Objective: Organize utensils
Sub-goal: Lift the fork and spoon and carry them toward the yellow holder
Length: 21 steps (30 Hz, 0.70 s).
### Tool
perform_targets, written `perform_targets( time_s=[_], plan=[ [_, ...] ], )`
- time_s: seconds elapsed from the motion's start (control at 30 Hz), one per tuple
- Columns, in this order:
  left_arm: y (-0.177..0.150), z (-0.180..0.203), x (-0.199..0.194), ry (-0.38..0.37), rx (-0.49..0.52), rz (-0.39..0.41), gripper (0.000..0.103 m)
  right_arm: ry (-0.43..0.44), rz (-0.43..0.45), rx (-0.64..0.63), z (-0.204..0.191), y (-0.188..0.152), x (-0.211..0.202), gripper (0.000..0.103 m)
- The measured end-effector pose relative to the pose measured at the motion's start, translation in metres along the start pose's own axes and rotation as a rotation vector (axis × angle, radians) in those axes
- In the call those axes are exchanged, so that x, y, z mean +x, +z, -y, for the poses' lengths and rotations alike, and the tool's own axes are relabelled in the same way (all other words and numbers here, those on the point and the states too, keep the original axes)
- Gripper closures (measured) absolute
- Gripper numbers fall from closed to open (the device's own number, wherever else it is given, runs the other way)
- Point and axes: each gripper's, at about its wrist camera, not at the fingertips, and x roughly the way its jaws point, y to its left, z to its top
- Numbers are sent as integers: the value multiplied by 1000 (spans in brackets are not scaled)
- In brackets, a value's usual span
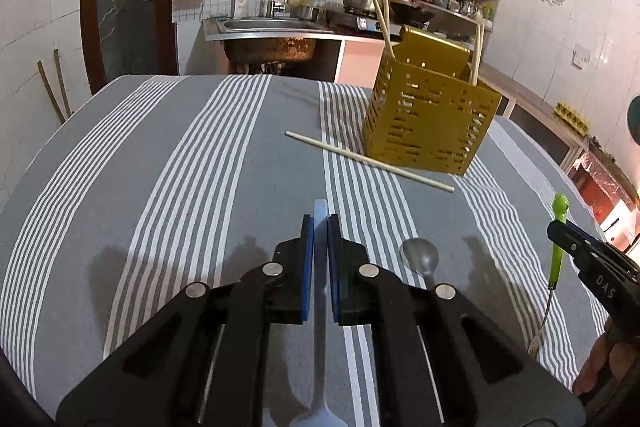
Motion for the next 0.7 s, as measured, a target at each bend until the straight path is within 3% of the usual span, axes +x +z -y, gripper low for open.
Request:
perform_targets(
  time_s=[0.7],
  plan=[
    [23, 4, -32, -20, 39, 170, 97, -13, 144, 4, -9, 18, -28, 87]
  ],
)
